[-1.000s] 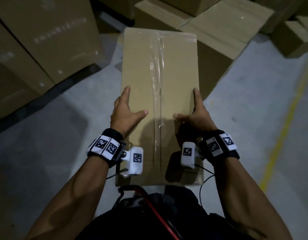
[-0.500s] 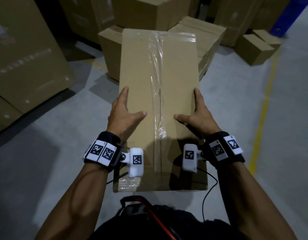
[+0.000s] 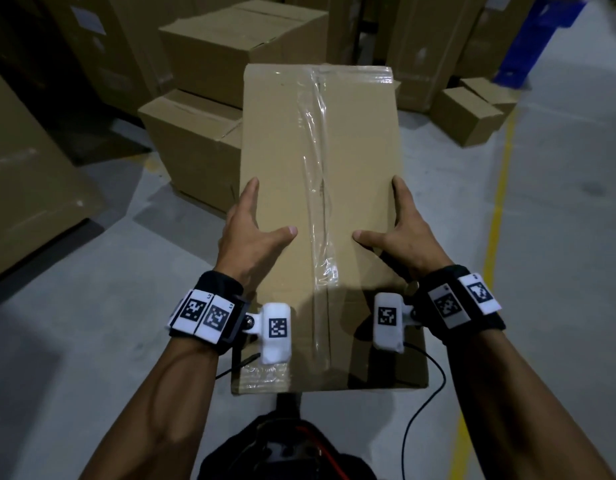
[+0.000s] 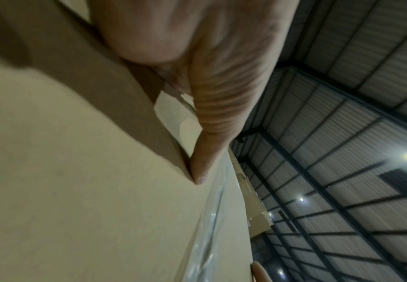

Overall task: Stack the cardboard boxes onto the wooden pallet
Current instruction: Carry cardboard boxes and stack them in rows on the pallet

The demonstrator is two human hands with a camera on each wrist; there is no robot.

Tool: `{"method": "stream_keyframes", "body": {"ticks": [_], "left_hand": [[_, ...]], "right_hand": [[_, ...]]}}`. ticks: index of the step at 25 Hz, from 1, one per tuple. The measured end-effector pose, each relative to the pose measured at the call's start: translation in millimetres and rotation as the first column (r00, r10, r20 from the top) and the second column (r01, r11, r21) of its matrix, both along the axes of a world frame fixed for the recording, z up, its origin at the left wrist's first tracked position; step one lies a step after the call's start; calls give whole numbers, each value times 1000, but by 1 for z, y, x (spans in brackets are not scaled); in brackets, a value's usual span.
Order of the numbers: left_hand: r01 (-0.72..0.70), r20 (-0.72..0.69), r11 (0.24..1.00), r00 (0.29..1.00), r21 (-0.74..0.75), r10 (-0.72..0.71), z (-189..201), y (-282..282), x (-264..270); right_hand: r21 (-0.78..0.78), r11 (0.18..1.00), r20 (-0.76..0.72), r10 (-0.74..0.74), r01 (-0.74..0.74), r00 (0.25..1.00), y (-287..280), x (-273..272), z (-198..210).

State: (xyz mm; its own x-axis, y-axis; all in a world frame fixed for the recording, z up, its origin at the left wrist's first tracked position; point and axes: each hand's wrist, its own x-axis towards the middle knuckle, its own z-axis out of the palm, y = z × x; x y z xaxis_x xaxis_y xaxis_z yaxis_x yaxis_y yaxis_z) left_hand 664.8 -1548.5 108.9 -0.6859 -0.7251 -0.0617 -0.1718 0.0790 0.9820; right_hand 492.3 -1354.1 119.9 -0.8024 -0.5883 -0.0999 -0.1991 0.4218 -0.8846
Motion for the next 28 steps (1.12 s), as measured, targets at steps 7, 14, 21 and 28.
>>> {"method": "stream_keyframes", "body": {"ticks": [7,14,21,28], "left_hand": [[22,-43,999,999,36,-20,-19,-52,-144],[-26,-48,998,998,62,29,-3,-120,-276],[-178,-12,984,984,29,178,-1,-146,-358],[-454,4,890,891,42,454,0,-147,-433]], "right_hand": [[7,1000,-17,-13,13,1000,-48,-137,-12],[63,998,-36,8,-6,999,-126,-278,4],[-12,987,77,158,-157,984,-185,-388,8],[-2,901,119,431,-433,895,-257,-502,7]]}}
